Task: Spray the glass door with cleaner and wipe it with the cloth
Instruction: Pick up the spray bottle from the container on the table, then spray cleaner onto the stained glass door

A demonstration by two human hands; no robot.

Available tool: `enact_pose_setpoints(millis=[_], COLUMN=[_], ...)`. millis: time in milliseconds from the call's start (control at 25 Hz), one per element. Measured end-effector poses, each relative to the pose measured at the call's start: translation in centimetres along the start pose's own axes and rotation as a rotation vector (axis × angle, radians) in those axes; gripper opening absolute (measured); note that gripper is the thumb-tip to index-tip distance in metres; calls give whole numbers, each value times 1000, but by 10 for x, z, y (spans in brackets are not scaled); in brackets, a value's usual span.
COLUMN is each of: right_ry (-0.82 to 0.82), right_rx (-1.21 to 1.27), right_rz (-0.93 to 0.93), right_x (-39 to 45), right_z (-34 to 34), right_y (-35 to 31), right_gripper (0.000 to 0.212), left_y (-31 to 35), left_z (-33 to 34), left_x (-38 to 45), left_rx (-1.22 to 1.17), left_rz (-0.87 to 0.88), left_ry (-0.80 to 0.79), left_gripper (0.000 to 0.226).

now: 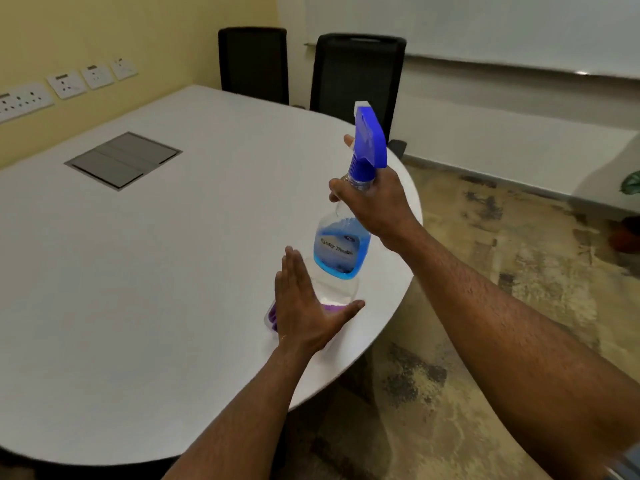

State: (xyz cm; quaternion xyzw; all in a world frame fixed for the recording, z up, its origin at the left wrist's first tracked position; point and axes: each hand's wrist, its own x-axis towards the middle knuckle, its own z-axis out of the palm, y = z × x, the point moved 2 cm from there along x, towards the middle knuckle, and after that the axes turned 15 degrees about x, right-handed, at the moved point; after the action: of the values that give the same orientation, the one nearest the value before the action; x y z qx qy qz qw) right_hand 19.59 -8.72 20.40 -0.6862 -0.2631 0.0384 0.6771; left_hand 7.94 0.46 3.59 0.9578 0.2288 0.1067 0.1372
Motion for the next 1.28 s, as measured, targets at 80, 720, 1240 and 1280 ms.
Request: enact_pose_setpoints(millis=[80, 720, 1240, 1280], right_ry=[40, 820, 1340, 1369], right_rx=[20, -19, -259, -272], right_rz=[-10, 33, -33, -35], right_x=[-24, -354, -686, -712], right_z=[-10, -119, -224, -233], right_y=[-17, -116, -220, -226], right_gripper=[53, 40, 48, 44], left_y=[30, 188, 328, 339], left_z=[-25, -61, -80, -82], left_x=[0, -247, -564, -592], left_rx=[-126, -727, -713, -700], left_rz=[72, 723, 1424, 1469], left_ry=[59, -224, -248, -239], left_gripper=[131, 105, 94, 96])
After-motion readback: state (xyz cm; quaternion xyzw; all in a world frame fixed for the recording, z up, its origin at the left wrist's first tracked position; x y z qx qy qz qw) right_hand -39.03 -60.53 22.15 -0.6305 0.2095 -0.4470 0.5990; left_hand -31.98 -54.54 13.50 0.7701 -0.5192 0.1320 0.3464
